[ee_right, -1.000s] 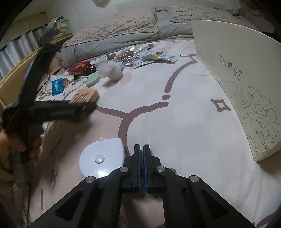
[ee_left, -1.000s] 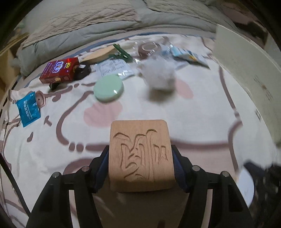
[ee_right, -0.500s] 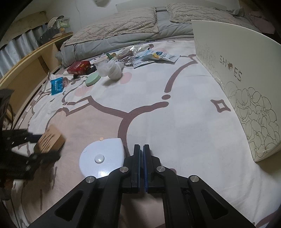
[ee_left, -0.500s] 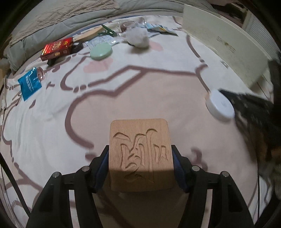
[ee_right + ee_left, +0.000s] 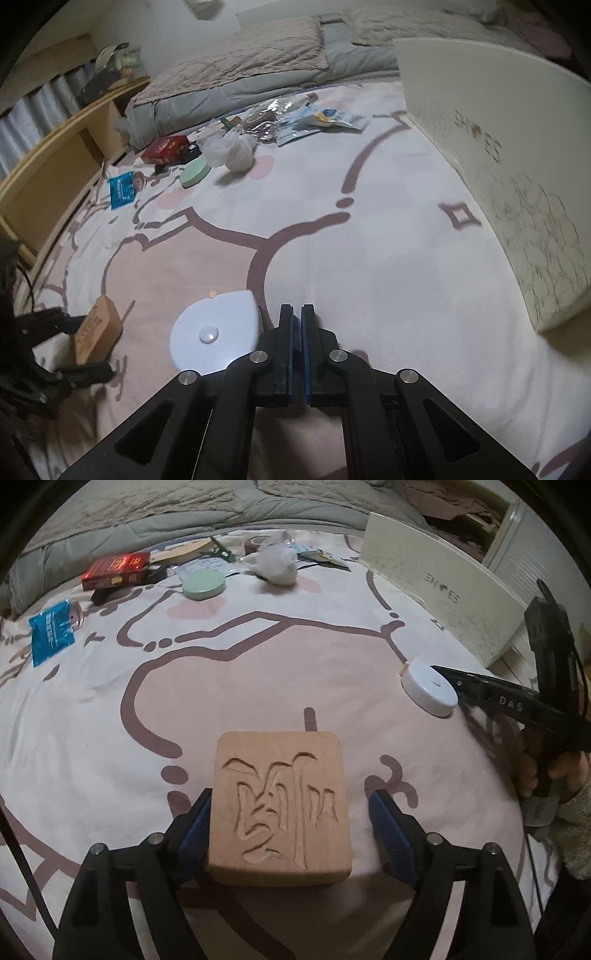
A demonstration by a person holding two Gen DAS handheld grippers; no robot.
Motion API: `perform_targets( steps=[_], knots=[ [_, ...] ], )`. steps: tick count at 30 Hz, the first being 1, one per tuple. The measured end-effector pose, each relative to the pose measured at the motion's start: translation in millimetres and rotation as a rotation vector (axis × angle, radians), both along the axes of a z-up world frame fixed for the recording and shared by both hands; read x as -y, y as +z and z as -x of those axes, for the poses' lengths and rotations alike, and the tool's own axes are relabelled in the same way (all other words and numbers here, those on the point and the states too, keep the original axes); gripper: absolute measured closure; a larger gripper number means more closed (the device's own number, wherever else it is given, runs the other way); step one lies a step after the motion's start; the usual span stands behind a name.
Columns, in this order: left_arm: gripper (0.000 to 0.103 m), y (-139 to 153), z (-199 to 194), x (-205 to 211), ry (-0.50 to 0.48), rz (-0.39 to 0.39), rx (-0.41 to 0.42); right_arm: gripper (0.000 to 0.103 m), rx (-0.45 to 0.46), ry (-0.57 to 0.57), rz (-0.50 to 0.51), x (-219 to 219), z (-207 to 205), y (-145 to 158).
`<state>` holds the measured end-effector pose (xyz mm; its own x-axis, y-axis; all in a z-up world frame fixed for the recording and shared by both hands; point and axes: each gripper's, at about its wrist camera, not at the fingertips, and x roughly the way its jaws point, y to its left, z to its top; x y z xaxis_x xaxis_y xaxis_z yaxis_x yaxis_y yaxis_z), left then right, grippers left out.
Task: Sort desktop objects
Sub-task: 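Open the right gripper around the white tape measure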
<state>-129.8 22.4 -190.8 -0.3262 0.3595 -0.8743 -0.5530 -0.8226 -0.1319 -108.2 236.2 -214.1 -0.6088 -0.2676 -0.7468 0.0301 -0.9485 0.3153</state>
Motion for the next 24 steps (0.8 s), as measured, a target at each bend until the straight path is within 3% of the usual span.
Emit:
perform_targets(
  steps=[7, 19, 24],
  knots=[
    [0.01, -5, -1, 4, -0.016, -0.048, -0.006, 0.099, 0.007, -0.008, 0.011, 7, -20, 7],
    [0.009, -6, -1, 9, -0.017, -0.092, 0.002, 0.1, 0.017, 0.215, 0.019, 65, -29, 22],
    [0.005, -7, -3, 9, -0.029, -0.099, -0.002, 0.099, 0.022, 0.236, -0.018, 61, -34, 30]
  ],
)
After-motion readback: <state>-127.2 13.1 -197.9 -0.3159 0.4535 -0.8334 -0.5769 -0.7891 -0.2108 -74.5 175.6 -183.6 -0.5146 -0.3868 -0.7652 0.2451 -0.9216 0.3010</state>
